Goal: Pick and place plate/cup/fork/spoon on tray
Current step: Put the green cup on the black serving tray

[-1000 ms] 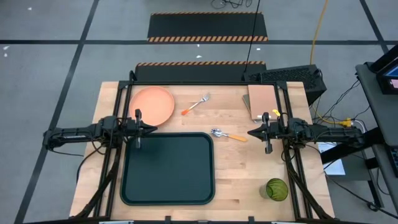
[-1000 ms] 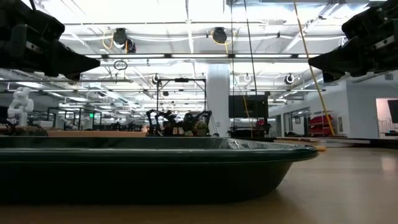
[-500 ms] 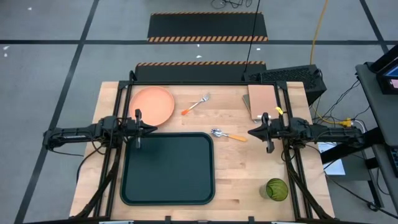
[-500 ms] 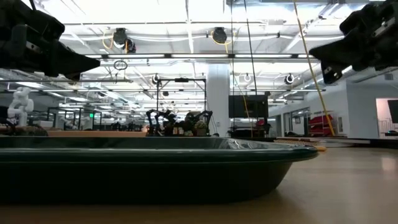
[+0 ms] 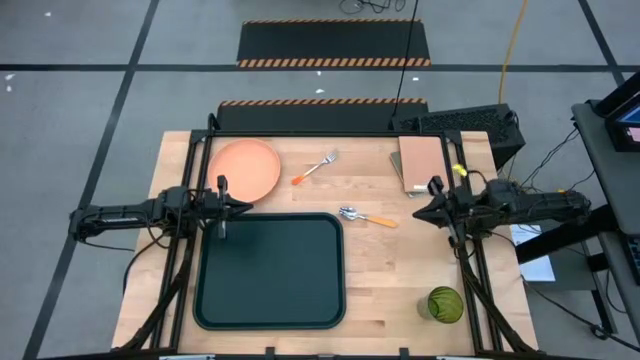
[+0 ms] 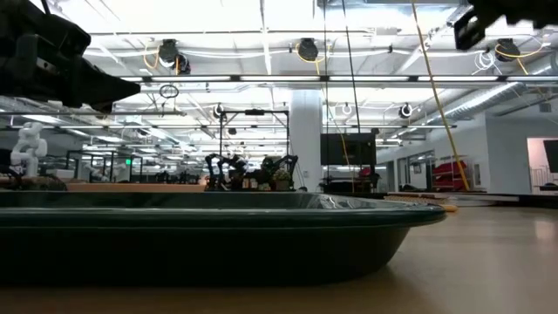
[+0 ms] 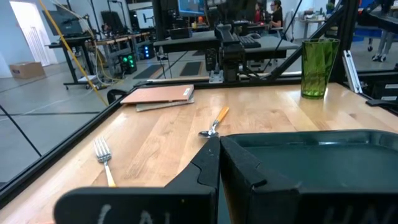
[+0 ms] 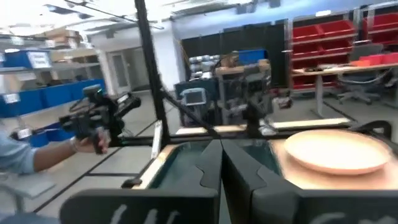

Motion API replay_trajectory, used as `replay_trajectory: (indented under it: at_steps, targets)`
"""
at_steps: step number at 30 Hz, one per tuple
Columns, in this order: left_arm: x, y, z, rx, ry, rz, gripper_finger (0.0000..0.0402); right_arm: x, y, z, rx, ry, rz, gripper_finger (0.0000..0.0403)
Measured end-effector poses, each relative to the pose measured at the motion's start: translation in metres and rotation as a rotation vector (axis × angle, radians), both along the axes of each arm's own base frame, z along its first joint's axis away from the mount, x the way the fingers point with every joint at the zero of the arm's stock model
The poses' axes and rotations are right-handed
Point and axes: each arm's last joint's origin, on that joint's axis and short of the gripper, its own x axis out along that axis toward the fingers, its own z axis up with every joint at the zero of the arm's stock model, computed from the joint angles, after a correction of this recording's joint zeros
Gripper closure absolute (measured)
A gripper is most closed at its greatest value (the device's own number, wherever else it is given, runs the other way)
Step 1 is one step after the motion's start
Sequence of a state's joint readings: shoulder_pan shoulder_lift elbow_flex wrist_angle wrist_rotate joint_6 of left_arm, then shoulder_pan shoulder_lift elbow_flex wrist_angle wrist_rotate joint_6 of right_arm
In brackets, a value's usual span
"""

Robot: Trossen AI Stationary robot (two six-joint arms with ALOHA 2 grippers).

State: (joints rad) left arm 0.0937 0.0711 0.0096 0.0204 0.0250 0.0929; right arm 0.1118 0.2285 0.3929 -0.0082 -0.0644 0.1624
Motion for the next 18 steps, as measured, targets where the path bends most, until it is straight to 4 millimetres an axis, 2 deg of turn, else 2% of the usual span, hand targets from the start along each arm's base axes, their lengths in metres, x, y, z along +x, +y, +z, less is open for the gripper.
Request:
replay_trajectory:
  at_steps: [10, 18]
  targets:
    - [0.000, 0.000, 0.009, 0.008, -0.089, 0.001, 0.0387, 0.030, 0.022, 0.079, -0.051, 0.178, -0.027, 0.0403]
    - [0.000, 0.000, 0.011, 0.010, -0.110, 0.000, 0.0387, 0.056, 0.065, 0.118, -0.108, 0.357, -0.118, 0.0403]
